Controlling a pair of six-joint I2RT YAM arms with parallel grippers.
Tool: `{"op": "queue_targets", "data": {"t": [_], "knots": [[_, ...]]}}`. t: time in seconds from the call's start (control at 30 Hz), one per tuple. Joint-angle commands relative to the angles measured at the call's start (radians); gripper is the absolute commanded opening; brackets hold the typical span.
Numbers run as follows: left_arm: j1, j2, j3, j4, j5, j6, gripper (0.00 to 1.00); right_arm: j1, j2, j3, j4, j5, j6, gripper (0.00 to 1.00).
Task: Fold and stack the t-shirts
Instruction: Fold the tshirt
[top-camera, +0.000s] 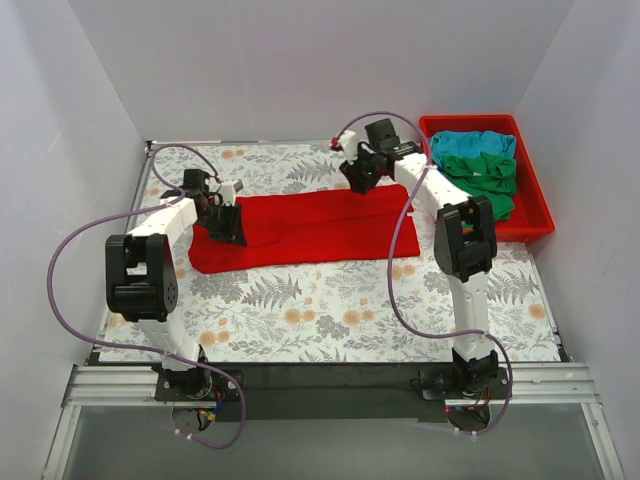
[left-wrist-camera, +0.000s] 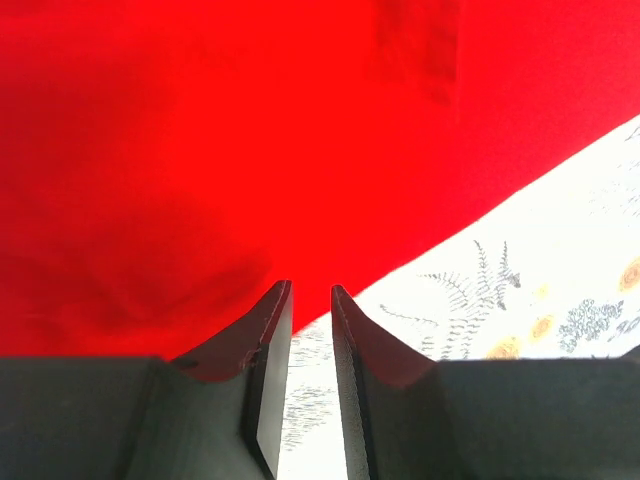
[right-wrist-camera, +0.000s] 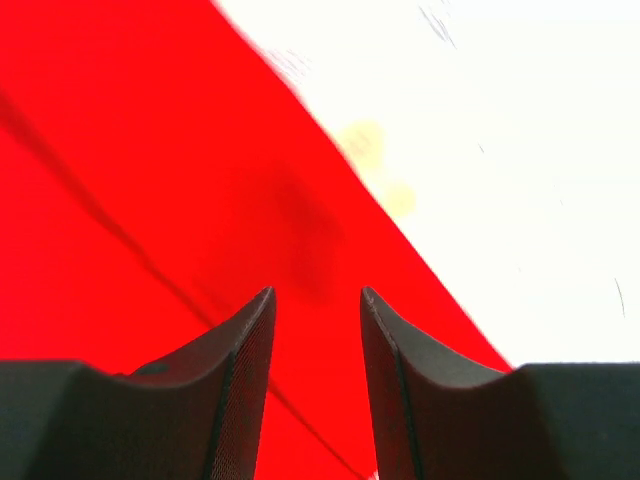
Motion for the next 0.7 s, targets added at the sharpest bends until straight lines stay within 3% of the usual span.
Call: {"op": "queue_targets", "data": {"t": [0.0, 0.33, 0.67], "knots": [[-0.040, 0.004, -0.010, 0.038, -0.106, -0.081, 0.21, -0.037, 0.049, 0.028, -0.103, 0.073, 0.004, 0.45], [-0.041, 0.145, 0.068, 0.014, -0.307, -0.091, 0.18, -0.085, 0.092, -0.103, -0.108, 0.176, -0.062, 0.39], [-0.017, 0.365, 0.316, 0.009, -0.311, -0.023, 0.16, -0.088, -0.046, -0.372, -0.117, 0.121, -0.064, 0.37]]}}
